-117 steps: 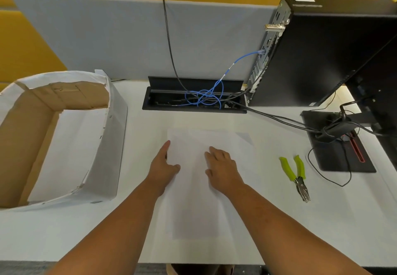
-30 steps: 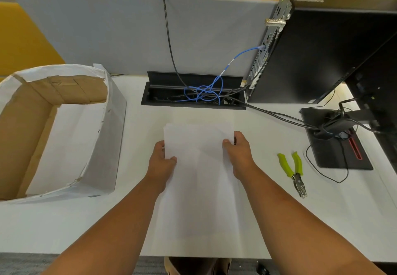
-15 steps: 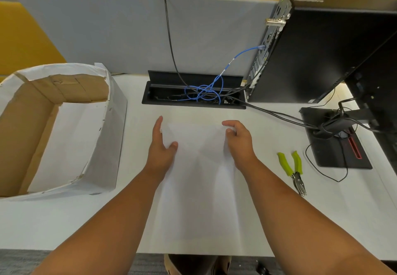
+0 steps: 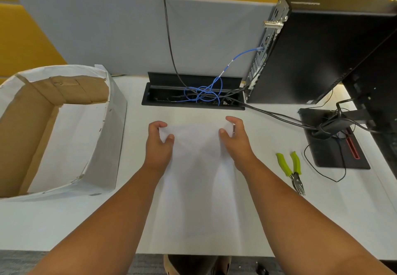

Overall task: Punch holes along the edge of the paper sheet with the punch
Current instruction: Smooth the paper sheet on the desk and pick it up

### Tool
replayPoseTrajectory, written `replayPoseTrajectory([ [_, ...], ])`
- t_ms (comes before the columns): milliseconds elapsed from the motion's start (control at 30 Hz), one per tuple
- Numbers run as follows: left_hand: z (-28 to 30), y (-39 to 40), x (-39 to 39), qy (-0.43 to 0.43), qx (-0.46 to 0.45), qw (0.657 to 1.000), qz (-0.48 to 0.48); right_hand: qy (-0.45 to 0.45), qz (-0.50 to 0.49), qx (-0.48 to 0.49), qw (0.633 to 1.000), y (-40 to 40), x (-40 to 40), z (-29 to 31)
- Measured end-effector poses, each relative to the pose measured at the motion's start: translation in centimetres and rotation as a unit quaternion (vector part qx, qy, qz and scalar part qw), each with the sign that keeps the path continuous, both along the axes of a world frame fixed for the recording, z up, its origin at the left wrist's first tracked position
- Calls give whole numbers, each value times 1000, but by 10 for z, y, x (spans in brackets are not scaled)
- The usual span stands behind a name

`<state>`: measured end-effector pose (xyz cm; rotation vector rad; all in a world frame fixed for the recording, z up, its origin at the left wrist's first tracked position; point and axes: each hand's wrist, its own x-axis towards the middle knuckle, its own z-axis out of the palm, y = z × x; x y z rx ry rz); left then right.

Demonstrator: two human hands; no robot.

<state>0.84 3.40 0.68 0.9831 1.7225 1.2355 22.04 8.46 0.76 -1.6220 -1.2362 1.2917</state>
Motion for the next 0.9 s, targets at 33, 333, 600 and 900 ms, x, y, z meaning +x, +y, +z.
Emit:
replayPoseTrajectory([
  [33, -1, -1, 0, -12, 0, 1000, 7, 12, 4, -24, 1000, -1, 1, -2],
  [333, -13, -15, 5, -65, -74, 995, -5, 0, -70, 10, 998, -4, 1, -11],
  [600, -9, -14, 4, -77, -45, 996, 31, -74, 50, -75, 993, -13, 15, -24],
  [900, 32, -6, 17, -24, -9, 999, 22, 17, -25, 87, 996, -12, -3, 38],
])
